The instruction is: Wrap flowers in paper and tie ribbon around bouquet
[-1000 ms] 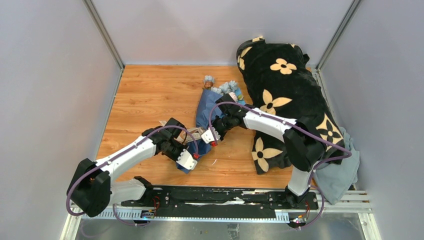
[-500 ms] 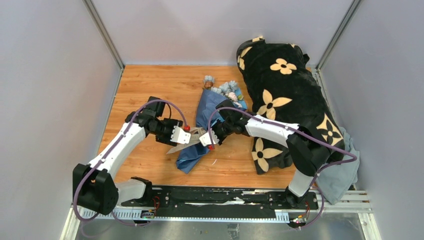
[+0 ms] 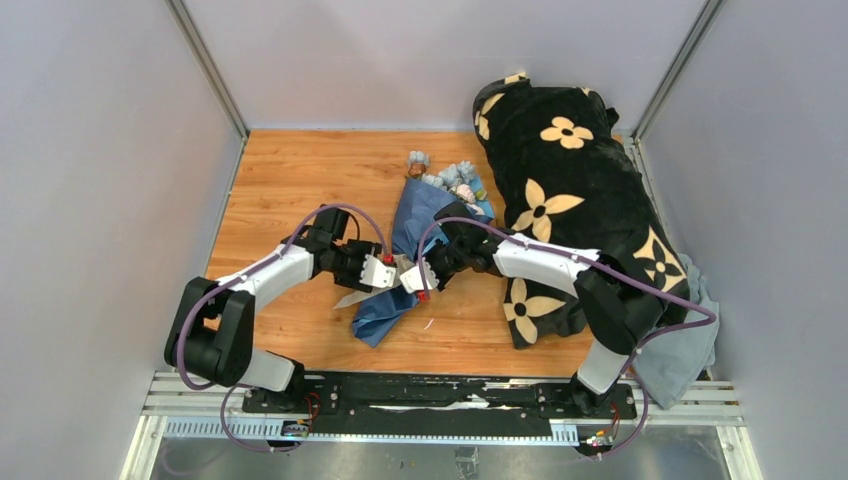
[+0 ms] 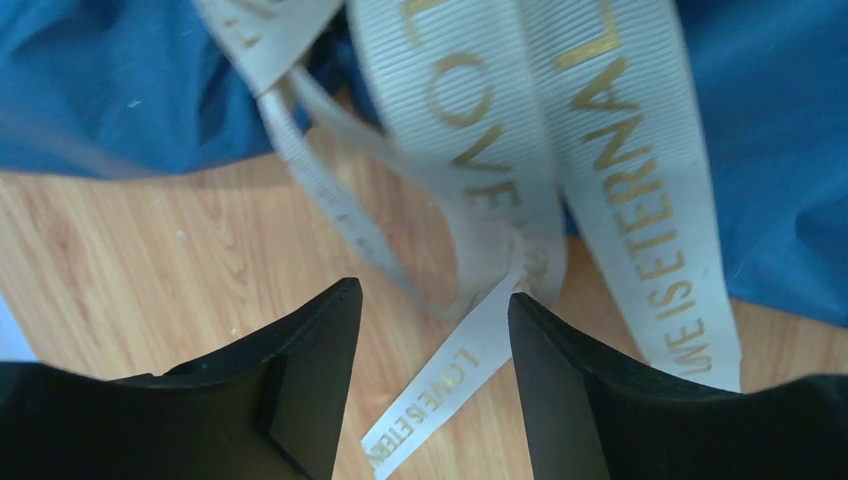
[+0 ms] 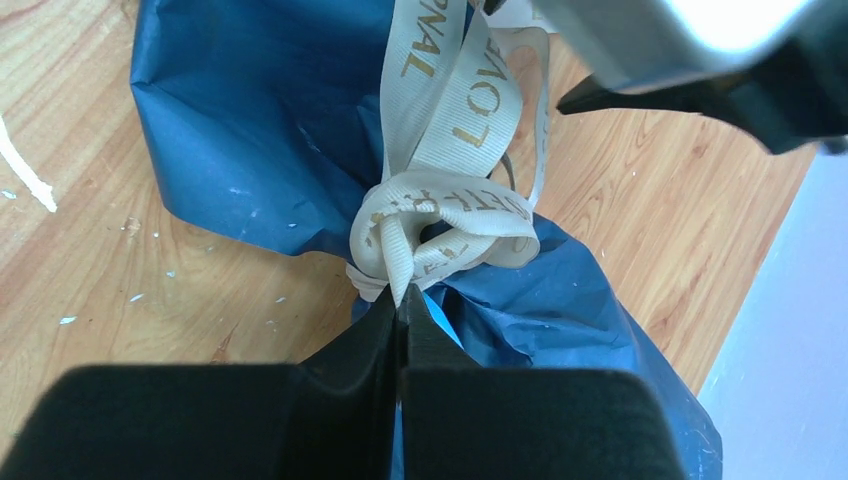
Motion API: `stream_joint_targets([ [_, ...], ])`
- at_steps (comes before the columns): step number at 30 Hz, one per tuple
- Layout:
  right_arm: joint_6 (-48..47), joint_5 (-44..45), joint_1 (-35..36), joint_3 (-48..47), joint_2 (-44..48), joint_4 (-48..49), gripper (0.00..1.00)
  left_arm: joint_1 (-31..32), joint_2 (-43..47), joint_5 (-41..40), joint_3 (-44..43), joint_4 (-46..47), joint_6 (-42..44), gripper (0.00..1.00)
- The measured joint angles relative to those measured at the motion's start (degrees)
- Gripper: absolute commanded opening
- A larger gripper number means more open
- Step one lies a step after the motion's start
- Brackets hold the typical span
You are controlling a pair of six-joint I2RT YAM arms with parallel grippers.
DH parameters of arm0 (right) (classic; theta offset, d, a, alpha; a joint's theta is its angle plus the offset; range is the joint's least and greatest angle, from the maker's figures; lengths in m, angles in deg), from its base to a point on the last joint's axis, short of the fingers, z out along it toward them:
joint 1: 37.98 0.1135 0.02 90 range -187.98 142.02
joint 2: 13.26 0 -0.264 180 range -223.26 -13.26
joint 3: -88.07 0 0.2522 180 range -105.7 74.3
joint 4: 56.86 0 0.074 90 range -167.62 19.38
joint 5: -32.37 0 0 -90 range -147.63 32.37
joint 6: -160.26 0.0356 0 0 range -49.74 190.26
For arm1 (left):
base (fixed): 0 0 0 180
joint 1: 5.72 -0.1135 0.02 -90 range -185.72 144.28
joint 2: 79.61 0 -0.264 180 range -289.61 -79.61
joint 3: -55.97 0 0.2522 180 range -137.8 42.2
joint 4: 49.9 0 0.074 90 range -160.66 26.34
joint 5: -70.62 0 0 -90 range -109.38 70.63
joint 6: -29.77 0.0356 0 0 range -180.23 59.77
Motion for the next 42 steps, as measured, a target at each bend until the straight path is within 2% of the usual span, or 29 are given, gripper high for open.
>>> stream_joint_targets([
  [3, 0.28, 0.00, -0.02, 0.48, 0.00, 0.26, 0.00, 1.31, -1.18, -0.46, 1.66, 1.97, 1.05, 0.63],
  [4, 0.37, 0.02, 0.00, 0.55, 0.00, 0.26, 0.00, 1.66, -1.44, -0.57, 1.81, 2.05, 1.70, 0.58],
  [6, 0.50, 0.07, 0.00, 0.55, 0.00, 0.28, 0.00, 2.36, -1.55, -0.66, 1.99, 2.25, 3.19, 0.35],
  [7, 0.59, 0.07, 0.00, 0.55, 0.00, 0.31, 0.00, 2.51, -1.55, -0.70, 1.99, 2.25, 3.34, 0.18],
  [8, 0.72, 0.11, 0.00, 0.55, 0.00, 0.31, 0.00, 2.73, -1.55, -0.72, 2.01, 2.60, 4.55, 0.05],
  [9, 0.90, 0.15, 0.00, 0.57, 0.00, 0.31, 0.00, 2.80, -1.55, -0.87, 2.03, 2.84, 5.11, 0.00],
  [16, 3.82, 1.64, 0.00, 1.33, 0.31, 0.96, 0.00, 2.91, -1.33, -4.22, 1.01, 3.32, 3.30, 0.00],
  [25, 14.38, 3.48, 0.00, 6.05, 4.37, 2.14, 0.00, 0.26, 0.02, -6.10, -3.76, 4.94, -2.43, 0.00],
  [32, 24.06, 4.44, -0.02, 7.52, 4.87, 2.93, 0.00, 0.09, -0.33, -6.32, -3.02, 10.03, -3.65, 0.00],
  [38, 31.32, 3.93, -0.72, 8.48, 4.59, 3.80, 0.00, 0.07, -2.58, -6.38, -0.20, 12.20, -0.61, 0.00],
  [42, 35.19, 2.67, -2.23, 8.74, 3.85, 4.81, 0.00, 4.09, -2.67, -6.47, 1.81, 10.12, -1.36, 0.00],
])
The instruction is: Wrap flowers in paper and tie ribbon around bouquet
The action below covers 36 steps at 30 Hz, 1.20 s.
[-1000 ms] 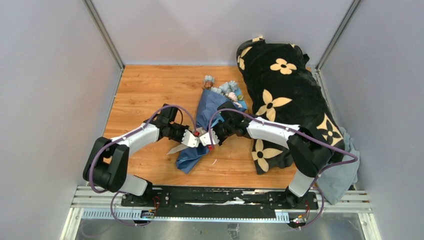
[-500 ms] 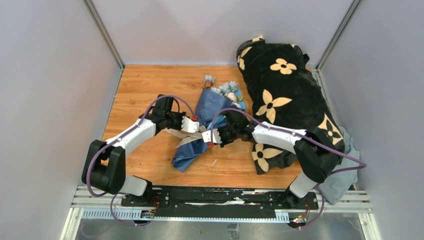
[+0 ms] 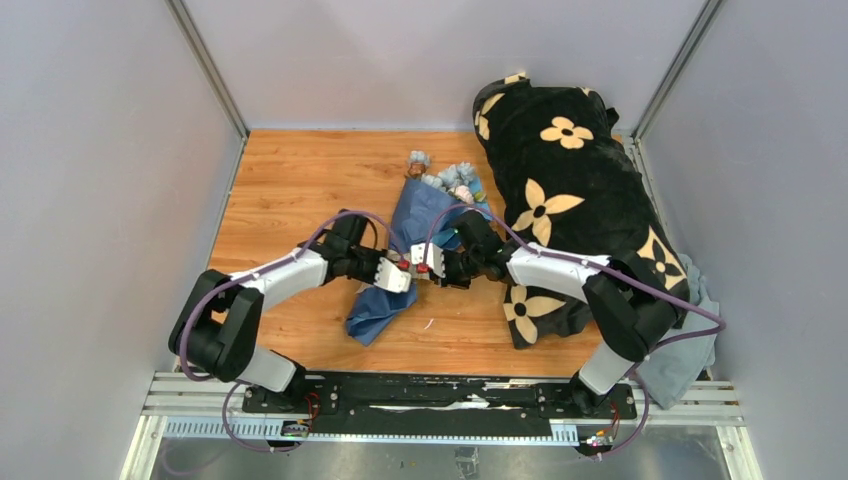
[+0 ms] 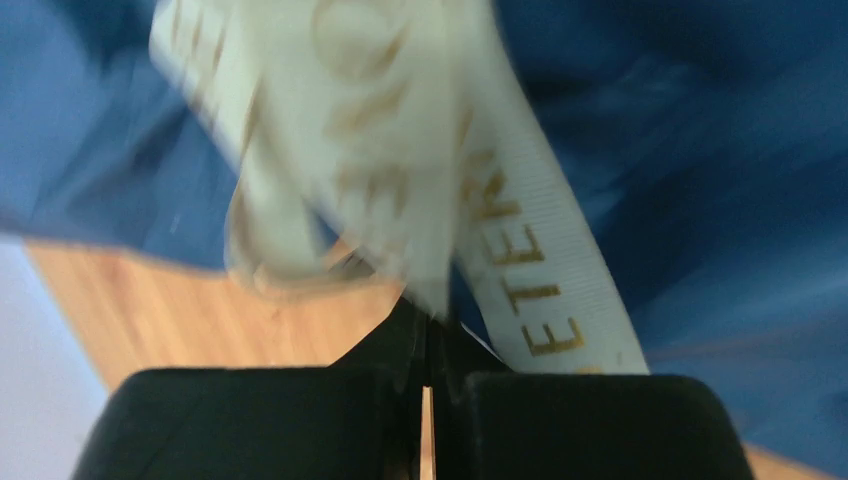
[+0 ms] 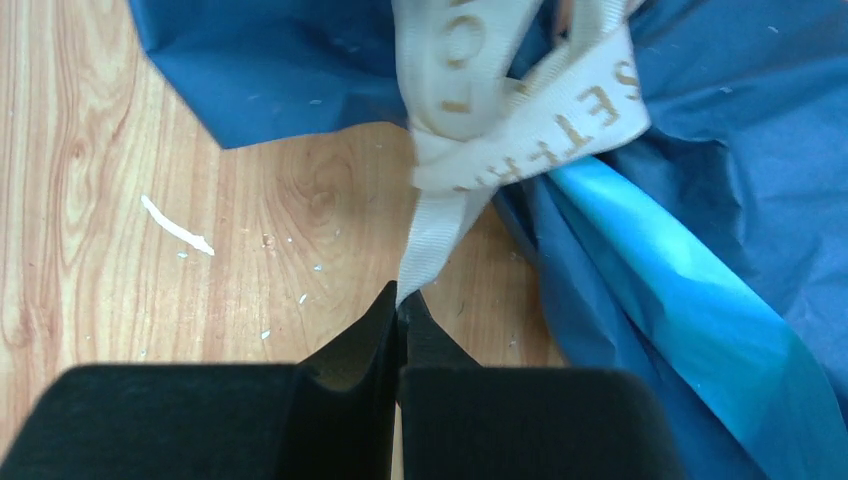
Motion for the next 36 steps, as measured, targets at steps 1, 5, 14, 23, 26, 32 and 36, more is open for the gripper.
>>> stream_joint_targets([
  [1, 1.29, -0.46, -0.59, 0.09, -0.11, 0.37, 0.00, 2.47, 0.00, -0.09, 0.20, -0.76, -1.33, 0.00],
  [5, 5.88, -3.21, -4.26, 1.25, 0.11, 2.40, 0.00, 12.81, 0.02, 0.22, -0.44, -3.61, -10.93, 0.00],
  [14, 16.90, -8.31, -8.96, 3.34, 5.51, -1.70, 0.00, 15.74, 2.84, 2.54, -8.20, -8.76, -31.10, 0.00],
  [23, 27.26, -10.34, -10.05, 6.62, 4.42, -4.33, 0.00, 5.64, 1.25, -4.39, -4.39, -1.95, -28.92, 0.00],
  [26, 29.86, -10.58, -11.98, 6.40, 2.32, -5.44, 0.00, 5.18, 0.28, -5.77, -1.88, 0.35, -27.06, 0.00],
  [32, 32.37, -10.99, -13.38, 4.33, 0.22, -7.39, 0.00, 2.49, -0.28, -6.60, 1.11, 3.65, -23.17, 0.00],
  [36, 33.14, -11.19, -13.73, 3.34, -0.70, -7.85, 0.00, 1.44, -0.72, -6.80, 3.52, 6.19, -19.56, 0.00],
])
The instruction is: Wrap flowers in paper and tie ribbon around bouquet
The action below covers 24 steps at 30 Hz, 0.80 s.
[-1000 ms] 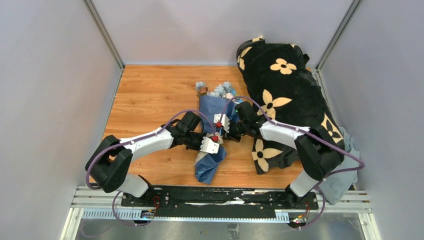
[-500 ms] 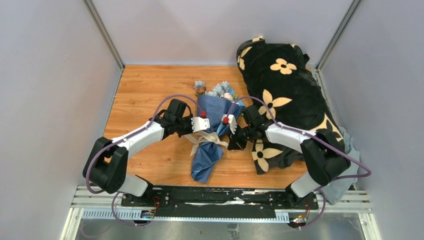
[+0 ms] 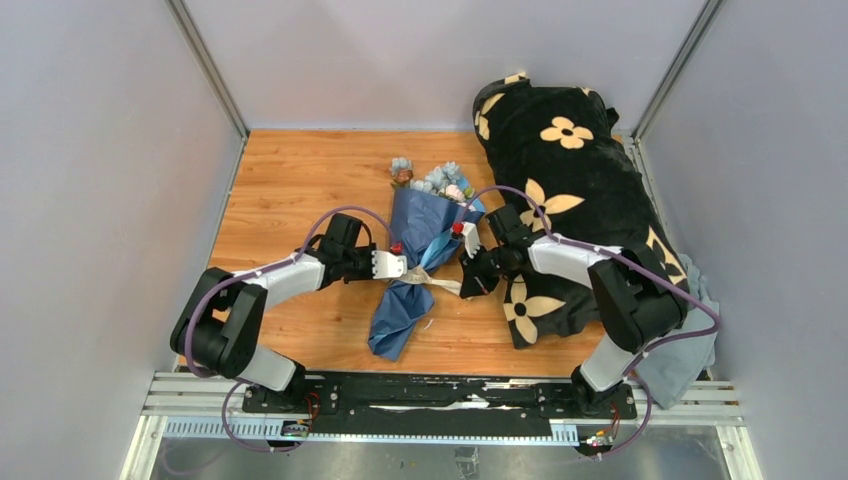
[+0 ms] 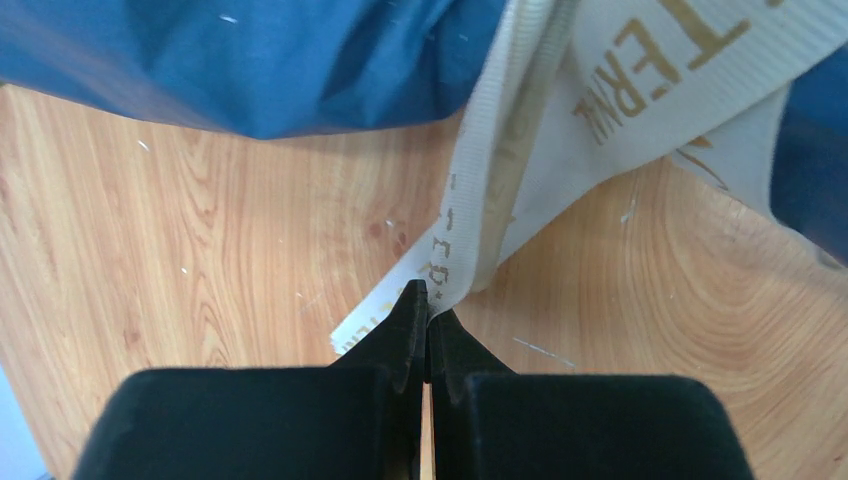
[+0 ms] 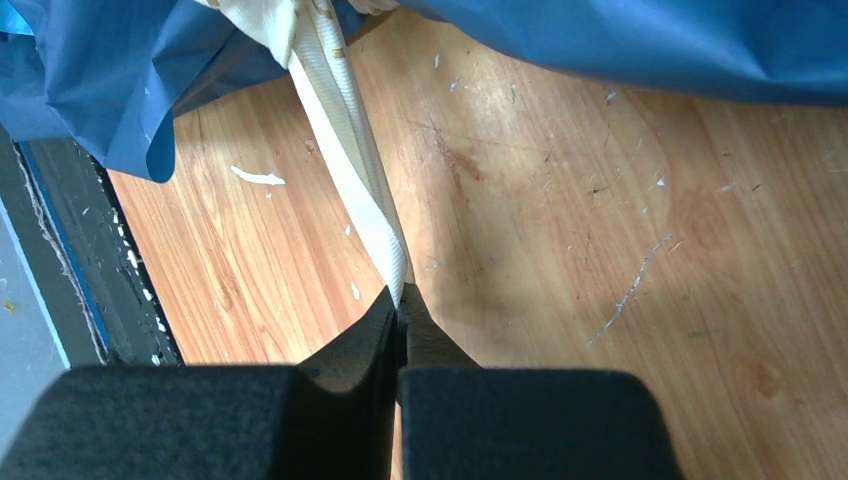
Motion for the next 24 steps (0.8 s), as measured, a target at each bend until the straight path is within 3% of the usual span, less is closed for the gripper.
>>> stream_joint_targets([
  [24, 2.01, -3.67, -0.31, -9.77, -11.93, -4.26, 0.00, -7.10, -0.79, 0.46, 3.32, 3.96, 14.78, 0.00],
])
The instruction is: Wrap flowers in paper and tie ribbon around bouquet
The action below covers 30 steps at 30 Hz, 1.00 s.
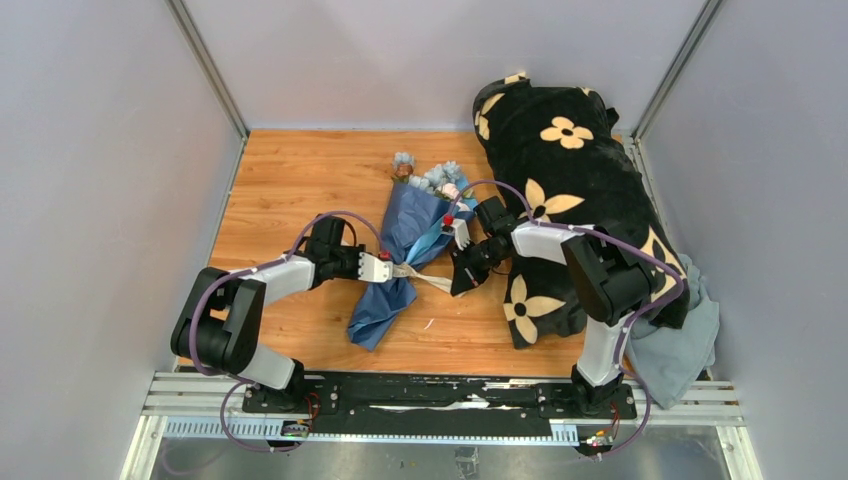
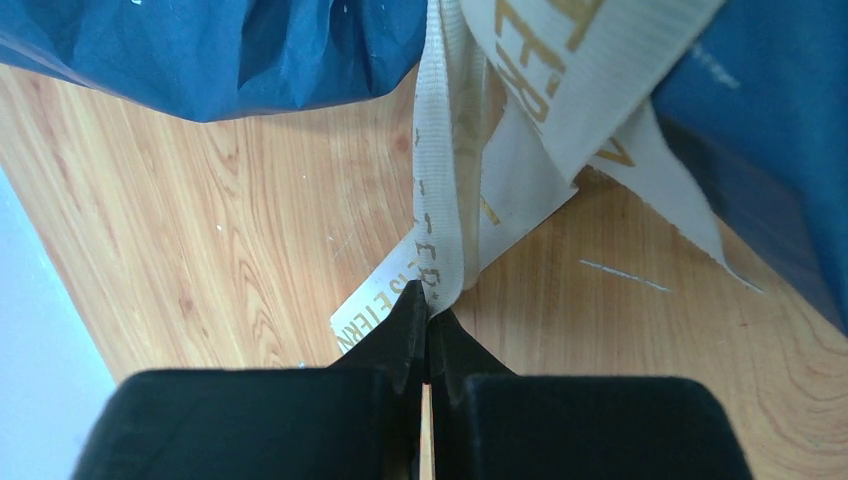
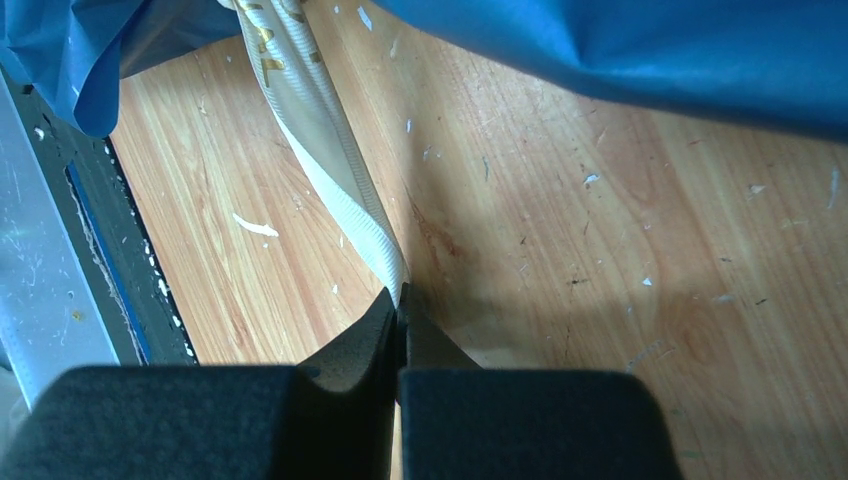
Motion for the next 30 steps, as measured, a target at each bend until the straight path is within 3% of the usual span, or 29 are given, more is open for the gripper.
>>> stream_joint_targets([
  [10, 0.81, -1.16, 0.00, -0.46, -0.68, -0.39, 0.00, -0.04, 0.09, 0.42, -0.76, -1.86, -0.17, 0.00],
  [14, 0.79, -0.33, 0.07, -1.31, -0.48, -1.49, 0.00, 7.10, 1.38, -0.07, -3.80, -9.60, -6.56, 0.00],
  [19, 0.61, 2.36, -0.04, -1.88, 1.44, -1.86, 0.00, 16.06, 4.09, 4.92, -9.97, -17.75, -19.78, 0.00],
  [25, 0.59, 3.45, -1.07, -1.18, 4.13, -2.38, 0.00, 14.95, 9.18, 4.42, -16.04, -20.15, -29.94, 0.00],
  [30, 0.59, 3.45, -0.59, -0.22, 5.40, -3.04, 0.00, 12.09, 8.68, -4.22, -16.35, -12.28, -29.79, 0.00],
])
